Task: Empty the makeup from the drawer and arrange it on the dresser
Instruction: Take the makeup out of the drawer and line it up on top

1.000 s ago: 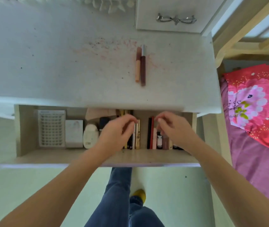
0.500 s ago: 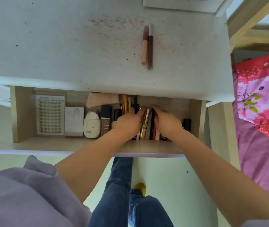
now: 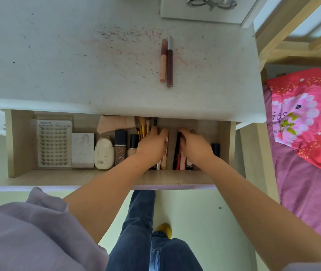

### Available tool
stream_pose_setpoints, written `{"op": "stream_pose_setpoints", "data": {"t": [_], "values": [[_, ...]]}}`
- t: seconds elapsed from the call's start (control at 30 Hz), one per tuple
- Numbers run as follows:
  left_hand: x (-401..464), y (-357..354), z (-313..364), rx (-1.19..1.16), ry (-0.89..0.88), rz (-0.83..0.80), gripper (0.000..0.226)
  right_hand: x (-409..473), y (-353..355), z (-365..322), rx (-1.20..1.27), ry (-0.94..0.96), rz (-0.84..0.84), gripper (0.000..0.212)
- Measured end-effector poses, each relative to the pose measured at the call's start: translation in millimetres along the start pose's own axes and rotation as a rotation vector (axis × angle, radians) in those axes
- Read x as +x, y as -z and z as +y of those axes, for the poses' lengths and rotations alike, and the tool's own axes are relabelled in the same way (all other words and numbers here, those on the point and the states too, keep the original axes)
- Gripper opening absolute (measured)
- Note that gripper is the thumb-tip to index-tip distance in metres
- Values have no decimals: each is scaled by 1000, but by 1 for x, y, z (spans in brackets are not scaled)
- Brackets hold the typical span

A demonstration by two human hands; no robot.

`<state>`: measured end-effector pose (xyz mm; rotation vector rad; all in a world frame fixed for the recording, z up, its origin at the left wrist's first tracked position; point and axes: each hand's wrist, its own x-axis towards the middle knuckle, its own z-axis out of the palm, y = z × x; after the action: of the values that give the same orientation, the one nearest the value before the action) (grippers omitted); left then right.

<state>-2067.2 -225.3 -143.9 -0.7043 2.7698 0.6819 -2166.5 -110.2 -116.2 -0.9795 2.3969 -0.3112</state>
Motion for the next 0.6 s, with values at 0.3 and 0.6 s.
{"op": "stream_pose_setpoints", "data": {"t": [0.3, 0.6], "values": [[-36, 24, -5, -526, -11, -5, 34, -44, 18, -7, 247, 70, 116, 21], [-41, 160, -11, -850, -99, 300, 35, -40, 123, -39, 687, 245, 456, 25]]}}
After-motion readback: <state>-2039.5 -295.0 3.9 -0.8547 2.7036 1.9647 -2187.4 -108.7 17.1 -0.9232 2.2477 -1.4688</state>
